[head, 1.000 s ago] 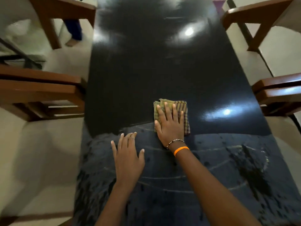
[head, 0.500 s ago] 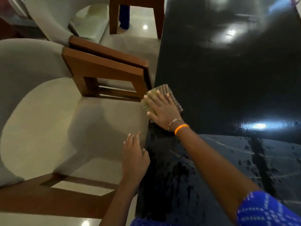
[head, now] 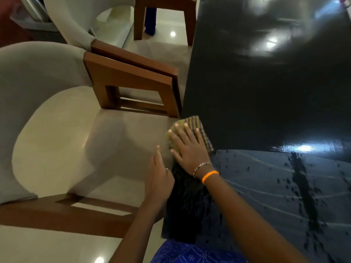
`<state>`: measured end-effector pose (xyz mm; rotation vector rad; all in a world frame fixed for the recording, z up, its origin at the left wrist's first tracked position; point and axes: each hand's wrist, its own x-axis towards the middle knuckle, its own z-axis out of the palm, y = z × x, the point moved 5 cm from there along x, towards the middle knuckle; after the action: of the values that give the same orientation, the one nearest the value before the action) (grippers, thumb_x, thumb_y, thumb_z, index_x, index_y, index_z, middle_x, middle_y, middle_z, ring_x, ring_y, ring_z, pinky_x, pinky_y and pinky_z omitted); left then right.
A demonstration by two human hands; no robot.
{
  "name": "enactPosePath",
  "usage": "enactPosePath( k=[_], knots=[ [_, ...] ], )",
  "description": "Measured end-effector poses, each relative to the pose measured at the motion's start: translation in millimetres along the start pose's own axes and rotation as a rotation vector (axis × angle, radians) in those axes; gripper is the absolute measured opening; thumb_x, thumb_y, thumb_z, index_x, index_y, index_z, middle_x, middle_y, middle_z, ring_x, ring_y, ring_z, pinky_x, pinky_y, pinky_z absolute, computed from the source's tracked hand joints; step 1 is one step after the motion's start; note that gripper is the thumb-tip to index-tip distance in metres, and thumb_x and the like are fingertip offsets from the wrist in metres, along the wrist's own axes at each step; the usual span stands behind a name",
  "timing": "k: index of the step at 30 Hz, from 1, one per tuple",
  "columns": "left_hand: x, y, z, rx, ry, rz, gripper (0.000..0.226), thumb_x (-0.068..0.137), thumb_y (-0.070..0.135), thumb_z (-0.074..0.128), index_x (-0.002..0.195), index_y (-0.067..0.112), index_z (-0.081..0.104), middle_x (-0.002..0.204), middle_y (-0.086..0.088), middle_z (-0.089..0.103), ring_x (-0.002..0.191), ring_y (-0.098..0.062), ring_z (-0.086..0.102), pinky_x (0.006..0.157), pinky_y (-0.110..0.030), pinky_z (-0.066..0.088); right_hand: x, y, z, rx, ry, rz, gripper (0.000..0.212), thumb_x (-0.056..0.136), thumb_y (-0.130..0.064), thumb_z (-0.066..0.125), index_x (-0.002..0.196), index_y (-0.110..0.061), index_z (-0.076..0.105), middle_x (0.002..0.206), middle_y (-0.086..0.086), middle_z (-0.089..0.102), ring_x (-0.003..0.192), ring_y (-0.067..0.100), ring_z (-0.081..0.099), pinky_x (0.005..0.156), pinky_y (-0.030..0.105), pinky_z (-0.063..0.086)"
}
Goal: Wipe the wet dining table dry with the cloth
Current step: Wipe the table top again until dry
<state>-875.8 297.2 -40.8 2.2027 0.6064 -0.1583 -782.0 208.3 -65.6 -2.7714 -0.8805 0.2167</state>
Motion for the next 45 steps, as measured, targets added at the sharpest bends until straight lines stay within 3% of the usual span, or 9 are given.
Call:
enactPosePath(
  k=[5, 11, 16, 22, 26, 31, 35, 40, 45],
  knots=[
    [-20, 12, 21, 0.062, -0.021, 0.073, 0.073, 0.086, 0.003, 0.047, 0.147, 0.017, 0.011, 0.155, -0.005, 0.015, 0.14, -0.017, 0.019, 0.107, -0.022, 0.016, -49, 29, -4, -0.023, -0.029, -0.008, 0.06, 0.09, -0.049, 0.032, 0.147, -0.033, 0.02, 0.157, -0.005, 0.021, 0.146, 0.021, 0.016, 0.117, 0.044, 0.007],
    [-23, 19, 37, -0.07, -0.033, -0.006, 0.07, 0.091, 0.013, 0.049, 0.148, 0.014, 0.008, 0.154, -0.005, 0.016, 0.141, -0.017, 0.019, 0.109, -0.024, 0.018, -101, 133, -32, -0.087, 0.007, 0.315, 0.066, 0.085, -0.056, 0.019, 0.147, -0.035, 0.017, 0.157, -0.007, 0.02, 0.147, 0.02, 0.013, 0.115, 0.054, 0.003],
    [-25, 14, 38, -0.116, -0.029, -0.028, 0.069, 0.091, 0.015, 0.049, 0.148, 0.016, 0.01, 0.154, -0.003, 0.018, 0.14, -0.017, 0.021, 0.11, -0.027, 0.022, -150, 210, -54, -0.087, 0.095, 0.613, 0.073, 0.079, -0.059, 0.013, 0.147, -0.033, 0.022, 0.157, -0.005, 0.02, 0.146, 0.021, 0.014, 0.116, 0.053, 0.005],
    [-30, -7, 27, -0.209, 0.05, -0.12, 0.05, 0.093, 0.011, 0.044, 0.141, 0.016, 0.031, 0.14, -0.005, 0.04, 0.127, -0.019, 0.041, 0.106, -0.036, 0.036, -143, 195, -47, -0.01, 0.181, 0.848, 0.069, 0.082, -0.047, 0.026, 0.148, -0.028, 0.021, 0.158, 0.002, 0.018, 0.147, 0.027, 0.009, 0.117, 0.055, -0.002],
    [-34, -19, 22, -0.291, 0.046, -0.183, 0.045, 0.095, 0.009, 0.037, 0.137, 0.022, 0.039, 0.134, -0.001, 0.051, 0.121, -0.018, 0.047, 0.102, -0.036, 0.039, -107, 142, -30, -0.016, 0.137, 0.725, 0.065, 0.087, -0.045, 0.032, 0.148, -0.027, 0.019, 0.158, 0.002, 0.016, 0.147, 0.029, 0.007, 0.117, 0.055, -0.003],
    [-37, -26, 12, -0.399, 0.044, -0.201, 0.049, 0.095, 0.003, 0.034, 0.14, 0.023, 0.035, 0.123, -0.001, 0.06, 0.098, -0.01, 0.058, 0.084, -0.026, 0.044, -61, 25, -2, 0.042, 0.064, 0.375, 0.063, 0.089, -0.045, 0.035, 0.148, -0.029, 0.017, 0.159, 0.002, 0.015, 0.147, 0.029, 0.005, 0.112, 0.051, -0.013],
    [-43, -32, 4, -0.376, 0.093, -0.211, 0.05, 0.096, 0.003, 0.034, 0.143, 0.02, 0.031, 0.124, -0.006, 0.06, 0.102, -0.015, 0.058, 0.086, -0.026, 0.043, -67, -41, 13, 0.005, 0.0, 0.095, 0.061, 0.088, -0.047, 0.029, 0.146, -0.03, 0.025, 0.156, 0.0, 0.025, 0.145, 0.029, 0.018, 0.115, 0.058, 0.008],
    [-55, -17, 4, -0.201, 0.147, -0.047, 0.05, 0.091, 0.006, 0.046, 0.138, 0.018, 0.037, 0.127, -0.004, 0.053, 0.116, -0.017, 0.049, 0.096, -0.034, 0.042, -94, -17, 12, -0.055, 0.023, -0.065, 0.059, 0.089, -0.049, 0.036, 0.145, -0.037, 0.023, 0.156, -0.005, 0.026, 0.145, 0.023, 0.021, 0.117, 0.048, 0.003],
    [-64, 18, 28, 0.123, 0.086, 0.232, 0.035, 0.086, 0.011, 0.053, 0.119, 0.021, 0.053, 0.118, 0.002, 0.054, 0.111, -0.015, 0.044, 0.09, -0.021, 0.031, -129, 66, -9, -0.097, 0.058, 0.16, 0.061, 0.086, -0.048, 0.036, 0.145, -0.034, 0.027, 0.154, -0.005, 0.028, 0.144, 0.024, 0.024, 0.114, 0.043, 0.003]
  ],
)
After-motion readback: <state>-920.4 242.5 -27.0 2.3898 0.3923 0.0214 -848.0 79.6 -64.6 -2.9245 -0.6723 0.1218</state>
